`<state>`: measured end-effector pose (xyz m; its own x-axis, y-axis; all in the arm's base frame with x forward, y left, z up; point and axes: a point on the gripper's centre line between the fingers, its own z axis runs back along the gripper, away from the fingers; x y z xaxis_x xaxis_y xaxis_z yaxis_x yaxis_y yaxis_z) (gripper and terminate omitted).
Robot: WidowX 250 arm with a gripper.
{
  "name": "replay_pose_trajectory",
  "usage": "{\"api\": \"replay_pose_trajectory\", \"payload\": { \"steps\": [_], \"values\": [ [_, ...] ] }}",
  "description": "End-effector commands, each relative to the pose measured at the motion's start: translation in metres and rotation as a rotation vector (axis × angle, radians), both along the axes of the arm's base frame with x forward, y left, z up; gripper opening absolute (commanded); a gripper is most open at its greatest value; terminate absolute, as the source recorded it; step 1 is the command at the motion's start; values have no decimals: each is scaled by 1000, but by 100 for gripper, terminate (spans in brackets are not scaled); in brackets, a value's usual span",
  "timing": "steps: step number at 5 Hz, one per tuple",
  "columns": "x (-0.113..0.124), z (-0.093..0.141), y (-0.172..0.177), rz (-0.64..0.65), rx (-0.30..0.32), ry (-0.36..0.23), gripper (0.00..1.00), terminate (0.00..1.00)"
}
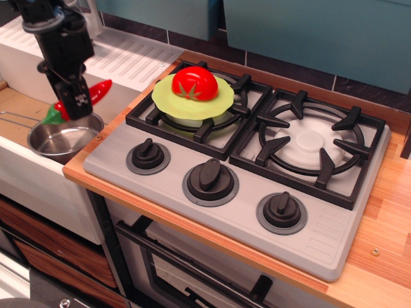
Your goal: Put tomato on plate and redpepper in pot or pan in sink
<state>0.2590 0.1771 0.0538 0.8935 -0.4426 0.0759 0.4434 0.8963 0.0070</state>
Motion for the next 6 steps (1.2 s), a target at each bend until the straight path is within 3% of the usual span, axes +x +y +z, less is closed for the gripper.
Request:
{"api": "replay_pose_trajectory", "payload": {
  "steps": [1,6],
  "values": [
    [20,13,27,-49,30,-38,0,0],
    [19,-4,48,-93,24,-56,0,0]
  ]
}}
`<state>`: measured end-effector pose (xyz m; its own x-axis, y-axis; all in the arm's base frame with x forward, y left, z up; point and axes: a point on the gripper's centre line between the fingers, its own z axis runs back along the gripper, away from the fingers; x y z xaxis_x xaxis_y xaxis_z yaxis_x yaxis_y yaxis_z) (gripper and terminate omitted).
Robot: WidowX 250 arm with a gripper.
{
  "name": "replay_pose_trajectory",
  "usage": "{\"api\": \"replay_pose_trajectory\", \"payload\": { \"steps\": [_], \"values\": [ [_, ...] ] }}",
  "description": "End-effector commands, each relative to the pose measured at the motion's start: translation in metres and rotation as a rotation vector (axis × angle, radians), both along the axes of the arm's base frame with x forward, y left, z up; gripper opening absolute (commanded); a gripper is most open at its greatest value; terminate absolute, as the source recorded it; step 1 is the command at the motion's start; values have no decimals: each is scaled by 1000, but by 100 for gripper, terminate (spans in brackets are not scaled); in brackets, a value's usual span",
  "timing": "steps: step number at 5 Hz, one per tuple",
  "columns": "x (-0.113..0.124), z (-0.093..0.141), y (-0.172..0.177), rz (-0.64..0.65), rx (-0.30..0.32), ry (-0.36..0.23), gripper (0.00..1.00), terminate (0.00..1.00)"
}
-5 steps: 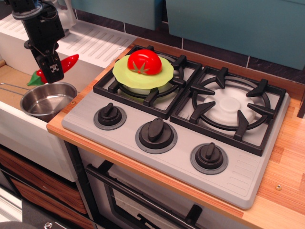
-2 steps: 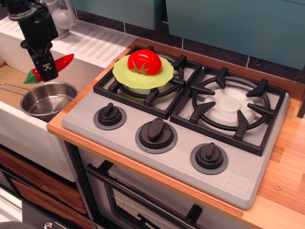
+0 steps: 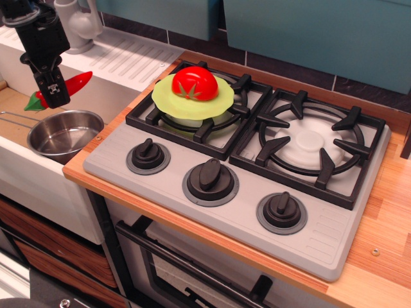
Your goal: Put tomato on plate and redpepper in pot or pan in sink
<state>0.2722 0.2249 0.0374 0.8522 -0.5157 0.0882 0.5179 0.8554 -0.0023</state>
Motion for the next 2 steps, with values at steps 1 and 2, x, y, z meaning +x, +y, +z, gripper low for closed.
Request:
{"api": "replay_pose_trajectory", "payload": {
  "steps": [1,2],
  "values": [
    [7,14,-3,-3,43,-45,100,0],
    [6,18,-6,-1,44,-37,100,100]
  ]
}}
